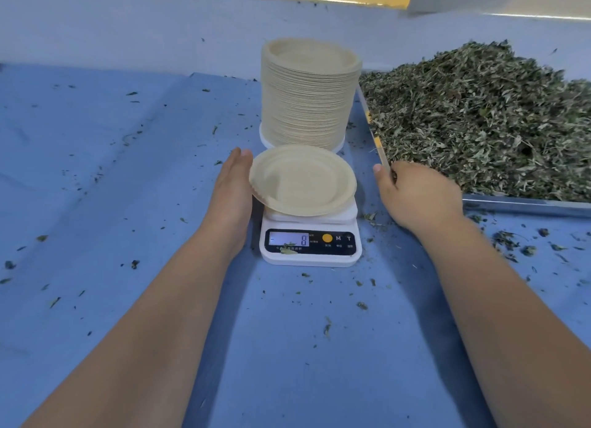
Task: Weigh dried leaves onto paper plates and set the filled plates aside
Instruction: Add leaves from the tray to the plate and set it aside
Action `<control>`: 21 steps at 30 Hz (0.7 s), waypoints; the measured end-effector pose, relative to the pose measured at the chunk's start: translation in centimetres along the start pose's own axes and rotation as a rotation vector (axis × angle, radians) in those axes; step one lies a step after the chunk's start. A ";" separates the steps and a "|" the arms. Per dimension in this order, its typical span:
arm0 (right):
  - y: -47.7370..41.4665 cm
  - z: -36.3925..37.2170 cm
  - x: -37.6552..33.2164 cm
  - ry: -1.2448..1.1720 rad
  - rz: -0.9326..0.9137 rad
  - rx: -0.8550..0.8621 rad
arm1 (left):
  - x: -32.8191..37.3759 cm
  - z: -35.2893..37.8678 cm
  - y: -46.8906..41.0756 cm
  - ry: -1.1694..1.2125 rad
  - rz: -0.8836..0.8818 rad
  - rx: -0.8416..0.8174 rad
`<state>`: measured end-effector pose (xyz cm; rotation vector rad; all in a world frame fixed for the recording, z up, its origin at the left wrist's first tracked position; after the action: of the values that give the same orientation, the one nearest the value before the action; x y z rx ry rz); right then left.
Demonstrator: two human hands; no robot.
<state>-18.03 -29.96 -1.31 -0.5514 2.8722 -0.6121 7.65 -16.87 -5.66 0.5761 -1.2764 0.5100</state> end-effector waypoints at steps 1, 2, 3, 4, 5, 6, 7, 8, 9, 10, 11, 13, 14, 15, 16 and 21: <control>0.0 -0.1 0.0 -0.015 -0.001 0.014 | 0.0 -0.1 -0.1 -0.002 -0.003 0.004; 0.0 -0.2 -0.1 -0.027 -0.008 0.037 | 0.0 -0.1 -0.2 -0.006 -0.004 0.007; 0.1 -0.4 -0.2 -0.033 -0.016 0.066 | 0.1 -0.2 -0.2 -0.008 -0.006 0.008; 0.1 -0.6 -0.3 -0.031 -0.016 0.088 | 0.1 -0.2 -0.2 -0.008 -0.006 0.006; 0.1 -0.8 -0.3 -0.017 -0.007 0.093 | 0.2 -0.1 -0.2 -0.006 -0.006 0.005; 0.2 -0.8 -0.2 0.008 0.005 0.081 | 0.2 0.0 -0.2 -0.006 -0.006 0.003; 0.2 -0.7 -0.2 0.038 0.011 0.057 | 0.3 0.1 -0.1 -0.008 -0.006 0.003; 0.2 -0.5 -0.2 0.059 0.008 0.030 | 0.2 0.2 -0.1 -0.012 -0.008 0.003; 0.2 -0.4 -0.2 0.064 0.003 0.006 | 0.2 0.2 -0.1 -0.014 -0.013 0.008; 0.1 -0.3 -0.2 0.055 -0.001 -0.018 | 0.2 0.2 -0.1 -0.014 -0.018 0.016; 0.1 -0.2 -0.2 0.041 -0.002 -0.037 | 0.1 0.1 -0.2 -0.007 -0.021 0.028; 0.0 -0.1 -0.2 0.019 0.004 -0.051 | -0.1 -0.1 -0.5 0.011 -0.022 0.053; 0.0 0.0 -0.2 0.016 0.009 -0.047 | -0.2 -0.2 -0.5 0.014 -0.023 0.059; 0.0 0.1 -0.1 0.018 0.011 -0.038 | -0.2 -0.2 -0.5 0.013 -0.024 0.059; -0.1 0.1 -0.1 0.020 0.011 -0.026 | -0.2 -0.1 -0.5 0.011 -0.024 0.054; -0.3 0.3 0.3 -0.025 0.030 0.051 | -0.2 0.1 -0.3 0.031 -0.037 0.063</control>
<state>-18.16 -30.45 -1.42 -0.5038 2.8280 -0.6665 7.71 -17.13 -5.84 0.6416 -1.2215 0.5277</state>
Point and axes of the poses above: each hand's wrist, its own y-axis away from the middle knuckle, its own z-axis out of the palm, x = y × z, the point moved 5 cm from there along -y, towards the middle knuckle, and after that the axes turned 5 degrees about x, right-handed, at the moved point
